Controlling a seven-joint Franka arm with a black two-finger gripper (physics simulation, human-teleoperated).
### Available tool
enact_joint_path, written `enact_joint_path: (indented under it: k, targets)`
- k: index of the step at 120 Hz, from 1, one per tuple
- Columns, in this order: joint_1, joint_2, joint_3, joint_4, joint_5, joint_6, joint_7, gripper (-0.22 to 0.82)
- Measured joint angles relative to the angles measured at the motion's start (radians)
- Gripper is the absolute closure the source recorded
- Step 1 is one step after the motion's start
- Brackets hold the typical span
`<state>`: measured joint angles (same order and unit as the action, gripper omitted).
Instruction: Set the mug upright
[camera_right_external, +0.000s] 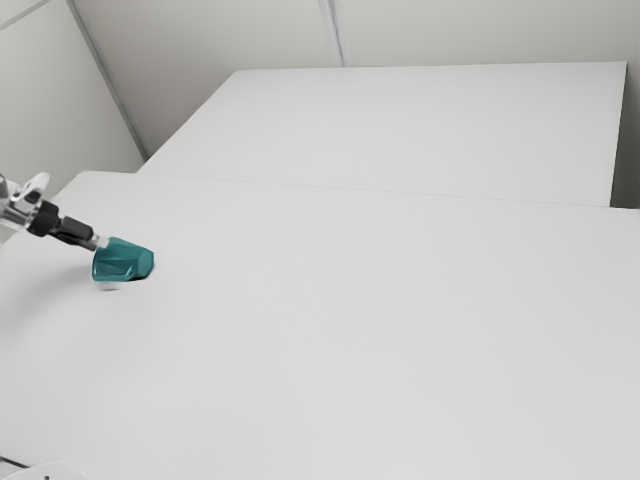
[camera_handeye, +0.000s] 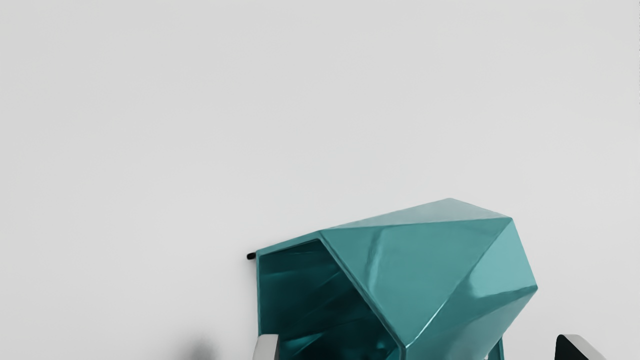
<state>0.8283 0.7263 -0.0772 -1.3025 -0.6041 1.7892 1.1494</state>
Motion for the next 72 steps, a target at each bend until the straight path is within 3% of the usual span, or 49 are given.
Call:
enact_joint_path:
  k: [59, 72]
  targets:
    - [0.021, 0.044, 0.0, 0.001, -0.129, -0.132, 0.047, 0.0]
    - [0.021, 0.045, 0.0, 0.001, -0.139, -0.15, 0.053, 0.09]
